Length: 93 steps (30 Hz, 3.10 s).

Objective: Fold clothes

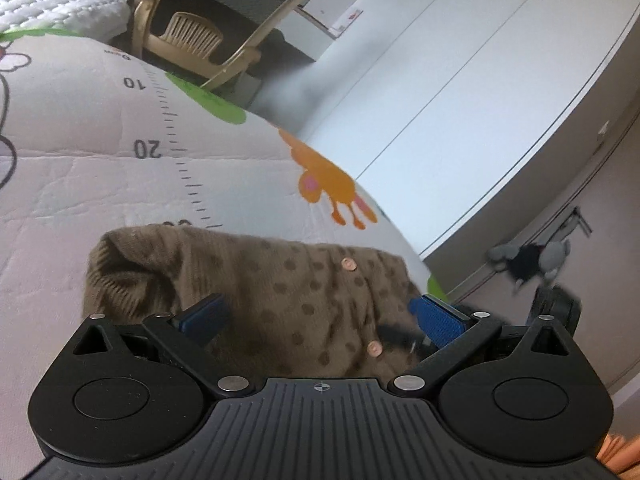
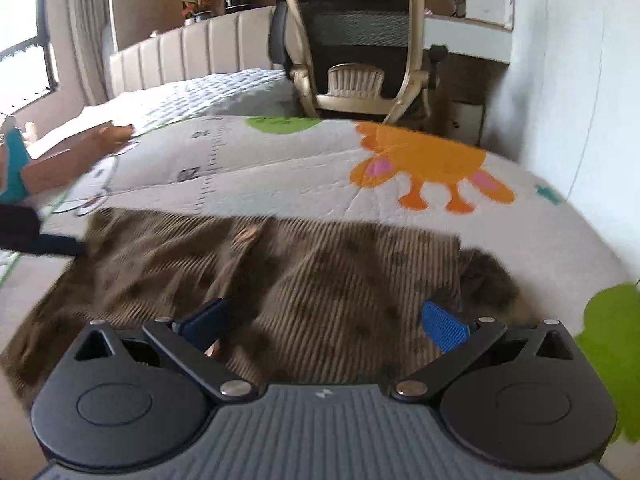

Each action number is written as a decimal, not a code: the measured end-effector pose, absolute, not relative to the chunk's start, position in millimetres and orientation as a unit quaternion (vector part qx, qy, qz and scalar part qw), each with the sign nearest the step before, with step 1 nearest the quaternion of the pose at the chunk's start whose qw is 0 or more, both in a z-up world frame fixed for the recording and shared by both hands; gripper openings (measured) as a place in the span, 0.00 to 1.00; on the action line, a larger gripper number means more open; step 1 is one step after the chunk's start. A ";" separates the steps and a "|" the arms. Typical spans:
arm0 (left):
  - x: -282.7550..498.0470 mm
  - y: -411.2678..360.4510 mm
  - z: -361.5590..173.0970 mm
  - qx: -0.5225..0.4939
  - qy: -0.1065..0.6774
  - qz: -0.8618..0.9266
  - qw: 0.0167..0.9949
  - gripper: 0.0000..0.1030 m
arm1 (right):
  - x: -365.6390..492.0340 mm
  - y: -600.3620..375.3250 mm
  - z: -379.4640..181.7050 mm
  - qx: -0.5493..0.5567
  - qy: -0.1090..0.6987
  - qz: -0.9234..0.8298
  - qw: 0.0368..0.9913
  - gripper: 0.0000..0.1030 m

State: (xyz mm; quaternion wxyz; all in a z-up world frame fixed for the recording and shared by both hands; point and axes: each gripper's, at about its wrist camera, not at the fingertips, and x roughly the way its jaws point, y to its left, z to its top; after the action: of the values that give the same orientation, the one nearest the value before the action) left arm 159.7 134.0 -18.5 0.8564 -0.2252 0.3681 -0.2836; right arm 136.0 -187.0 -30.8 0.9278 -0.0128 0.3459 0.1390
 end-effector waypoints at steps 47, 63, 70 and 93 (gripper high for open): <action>141.7 176.0 -7.1 -0.198 0.353 -0.188 0.895 1.00 | 103.3 -180.0 -44.1 -0.073 0.332 0.147 0.929 1.00; 141.0 154.4 -21.9 -0.202 0.364 -0.205 0.886 0.15 | 82.3 -160.9 -20.9 -0.082 0.278 0.189 0.938 1.00; 152.9 150.3 4.0 -0.250 0.376 -0.229 0.863 0.15 | 50.6 -125.0 12.6 -0.110 0.207 0.260 0.937 1.00; 171.5 184.8 -34.3 -0.204 0.369 -0.135 0.897 0.83 | 85.7 -61.3 -43.9 -0.132 0.309 0.302 0.892 0.90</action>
State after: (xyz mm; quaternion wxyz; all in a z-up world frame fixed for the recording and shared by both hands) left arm 171.5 184.8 -34.3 0.8966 -0.2041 0.3690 -0.1352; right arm 85.7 -61.3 -43.9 0.8922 -0.1316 0.3093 0.3016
